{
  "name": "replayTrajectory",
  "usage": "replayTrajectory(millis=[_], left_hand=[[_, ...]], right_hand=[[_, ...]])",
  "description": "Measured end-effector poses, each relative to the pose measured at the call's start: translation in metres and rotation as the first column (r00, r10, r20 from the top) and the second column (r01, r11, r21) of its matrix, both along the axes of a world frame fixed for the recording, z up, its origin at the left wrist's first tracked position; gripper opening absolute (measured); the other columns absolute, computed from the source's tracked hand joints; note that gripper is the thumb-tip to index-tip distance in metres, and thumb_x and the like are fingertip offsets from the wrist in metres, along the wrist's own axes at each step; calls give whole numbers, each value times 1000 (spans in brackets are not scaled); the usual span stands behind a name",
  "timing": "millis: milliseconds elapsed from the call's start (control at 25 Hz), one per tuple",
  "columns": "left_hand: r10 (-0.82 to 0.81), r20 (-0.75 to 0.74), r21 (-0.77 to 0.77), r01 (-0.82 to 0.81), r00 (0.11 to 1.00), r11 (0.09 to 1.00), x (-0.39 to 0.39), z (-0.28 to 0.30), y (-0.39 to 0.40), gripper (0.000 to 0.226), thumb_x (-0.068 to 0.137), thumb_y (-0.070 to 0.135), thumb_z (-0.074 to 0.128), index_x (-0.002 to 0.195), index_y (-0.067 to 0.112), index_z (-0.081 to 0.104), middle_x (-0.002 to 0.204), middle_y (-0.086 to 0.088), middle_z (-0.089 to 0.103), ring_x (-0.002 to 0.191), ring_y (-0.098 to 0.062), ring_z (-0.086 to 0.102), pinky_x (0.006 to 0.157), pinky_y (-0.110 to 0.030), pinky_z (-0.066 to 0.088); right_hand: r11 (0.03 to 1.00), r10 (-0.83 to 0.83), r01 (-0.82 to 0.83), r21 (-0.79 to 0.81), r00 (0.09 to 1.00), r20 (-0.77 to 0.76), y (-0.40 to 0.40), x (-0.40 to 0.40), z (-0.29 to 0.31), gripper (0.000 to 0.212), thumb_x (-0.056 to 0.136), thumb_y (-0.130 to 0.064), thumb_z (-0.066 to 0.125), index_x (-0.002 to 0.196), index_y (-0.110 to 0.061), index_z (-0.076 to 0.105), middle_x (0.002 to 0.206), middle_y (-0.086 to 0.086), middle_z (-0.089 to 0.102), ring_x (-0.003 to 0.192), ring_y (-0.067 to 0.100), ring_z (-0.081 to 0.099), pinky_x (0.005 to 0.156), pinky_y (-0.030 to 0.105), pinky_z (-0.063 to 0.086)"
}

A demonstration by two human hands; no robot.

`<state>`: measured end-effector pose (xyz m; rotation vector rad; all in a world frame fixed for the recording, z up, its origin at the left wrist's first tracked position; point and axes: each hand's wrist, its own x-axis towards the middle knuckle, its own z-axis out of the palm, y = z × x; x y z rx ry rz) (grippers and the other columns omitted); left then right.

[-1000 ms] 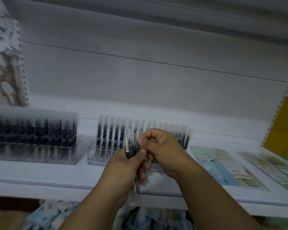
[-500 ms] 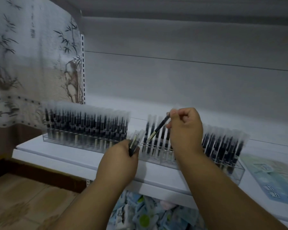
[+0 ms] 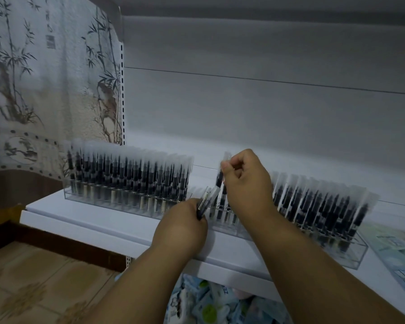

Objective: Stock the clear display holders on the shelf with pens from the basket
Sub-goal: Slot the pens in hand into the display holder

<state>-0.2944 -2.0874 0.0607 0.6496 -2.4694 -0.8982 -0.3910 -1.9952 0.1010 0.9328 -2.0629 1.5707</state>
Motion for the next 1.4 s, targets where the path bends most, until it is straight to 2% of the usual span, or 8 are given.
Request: replayTrajectory(millis=[160, 360, 480, 600, 840, 1000, 1160, 1400], left_hand=[[1, -1, 0, -1, 1000, 1000, 0, 0, -1, 14, 94, 17, 48, 90, 27, 58, 75, 6, 58, 67, -8, 53, 57, -25, 40], [-8, -8, 47, 9, 1000, 999, 0, 1, -4, 16, 93, 16, 49, 99, 23, 62, 80, 2, 62, 72, -12, 57, 69, -30, 50], [-7, -39, 85, 11, 999, 996, 2, 0, -5, 15, 95, 19, 51, 101, 24, 63, 85, 2, 65, 76, -12, 59, 71, -29, 50], [39, -119, 120, -24, 992, 992, 10, 1, -4, 17, 96, 21, 51, 106, 26, 63, 96, 4, 69, 83, -13, 60, 74, -28, 49], [6, -181, -13, -8, 983, 1000, 15, 0, 3, 8, 92, 36, 60, 95, 28, 58, 78, 7, 63, 71, -7, 58, 65, -30, 51], [-114, -231, 258, 174, 966, 950, 27, 8, 6, 22, 92, 43, 60, 86, 22, 61, 67, 2, 69, 45, -7, 53, 43, -24, 44], [-76, -397, 525, 294, 915, 798, 33, 6, 5, 16, 98, 25, 56, 98, 11, 63, 69, -4, 69, 43, -17, 43, 45, -26, 36], [50, -441, 672, 293, 896, 680, 27, 3, 4, 15, 98, 21, 55, 105, 13, 66, 62, -9, 63, 41, -18, 36, 45, -26, 31]], right_hand=[[970, -61, 64, 233, 998, -23, -5, -2, -9, 17, 95, -27, 61, 83, -16, 56, 76, -5, 60, 70, 10, 55, 59, 21, 43], [935, -102, 98, 341, 995, -5, 1, -1, 1, 28, 95, -31, 60, 79, -10, 65, 70, 2, 64, 66, 14, 60, 60, 28, 46], [953, -75, 76, 295, 997, -13, 8, 6, -10, 33, 97, -39, 54, 77, -13, 57, 69, 3, 60, 65, 19, 57, 64, 37, 51], [975, 111, -128, 184, 989, 98, 17, 17, -15, 24, 97, -43, 52, 83, -25, 58, 76, -1, 63, 67, 13, 58, 64, 33, 51], [932, 315, -347, 106, 919, 238, 10, 31, -5, 6, 90, -28, 69, 92, -26, 64, 80, 3, 69, 66, 10, 65, 66, 32, 55], [963, 268, -266, -48, 922, 279, 18, 29, 0, 9, 92, -28, 67, 100, -27, 63, 78, 0, 68, 58, 2, 59, 61, 28, 52], [950, 120, -52, -309, 972, 203, 29, 19, 8, 13, 93, -30, 65, 103, -26, 59, 83, 1, 69, 63, 9, 60, 63, 31, 53], [957, 39, -18, -290, 997, 66, 32, 15, 15, 27, 94, -22, 65, 116, -30, 52, 93, -8, 64, 64, 6, 61, 60, 19, 52]])
